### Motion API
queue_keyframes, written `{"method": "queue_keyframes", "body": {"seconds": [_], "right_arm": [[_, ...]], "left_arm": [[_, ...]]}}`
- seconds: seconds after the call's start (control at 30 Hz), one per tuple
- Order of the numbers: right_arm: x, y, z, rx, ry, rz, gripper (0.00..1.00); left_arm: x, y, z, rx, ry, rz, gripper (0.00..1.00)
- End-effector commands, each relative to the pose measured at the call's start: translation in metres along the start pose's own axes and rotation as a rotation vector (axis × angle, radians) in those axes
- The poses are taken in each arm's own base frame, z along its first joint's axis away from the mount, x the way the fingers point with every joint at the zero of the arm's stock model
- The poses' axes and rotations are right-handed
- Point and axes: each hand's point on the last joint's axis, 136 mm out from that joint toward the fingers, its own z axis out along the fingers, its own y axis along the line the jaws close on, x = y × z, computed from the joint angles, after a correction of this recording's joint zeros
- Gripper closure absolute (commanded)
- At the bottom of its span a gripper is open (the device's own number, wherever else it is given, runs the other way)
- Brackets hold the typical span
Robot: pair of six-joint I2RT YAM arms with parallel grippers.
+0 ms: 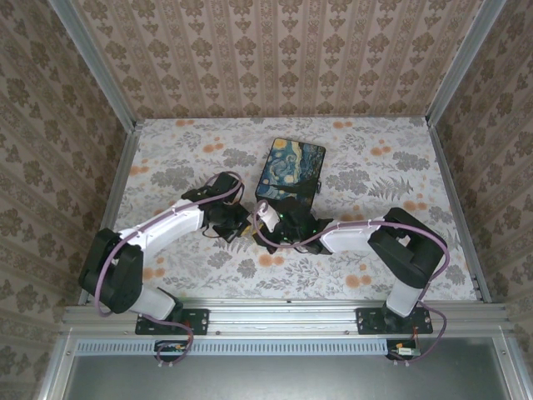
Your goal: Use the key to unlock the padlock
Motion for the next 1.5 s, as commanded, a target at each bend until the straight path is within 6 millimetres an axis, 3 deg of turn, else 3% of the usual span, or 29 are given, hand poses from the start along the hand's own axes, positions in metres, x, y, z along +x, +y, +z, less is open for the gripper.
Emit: {"method": "queue_keyframes", "body": {"seconds": [0.0, 0.37, 0.4, 0.5, 0.67, 1.07, 1.47], "right_arm": [[-0.005, 0.001, 0.003, -0.003, -0.014, 0.004, 1.00], [-0.004, -0.006, -0.006, -0.071, -0.010, 0.119, 0.99], [-0.006, -0.007, -0.007, -0.078, -0.023, 0.134, 0.85], [-0.012, -0.009, -0.014, -0.094, -0.067, 0.145, 0.63], [-0.016, -0.004, -0.020, -0.121, -0.084, 0.131, 0.54], [-0.016, 0.003, -0.005, -0.148, -0.046, 0.088, 0.52], [-0.008, -0.002, 0.006, -0.101, 0.001, 0.063, 0.60]], "left_arm": [[0.001, -0.001, -0.007, 0.021, 0.004, -0.031, 1.00], [-0.003, 0.000, -0.010, 0.032, -0.002, -0.035, 1.00], [-0.004, -0.001, -0.010, 0.032, -0.003, -0.033, 1.00], [-0.004, 0.000, -0.012, 0.031, -0.004, -0.032, 1.00], [-0.005, -0.001, -0.012, 0.035, -0.002, -0.038, 1.00], [-0.006, -0.005, -0.016, 0.052, 0.002, -0.043, 1.00], [-0.005, -0.007, -0.018, 0.061, 0.002, -0.048, 1.00]]}}
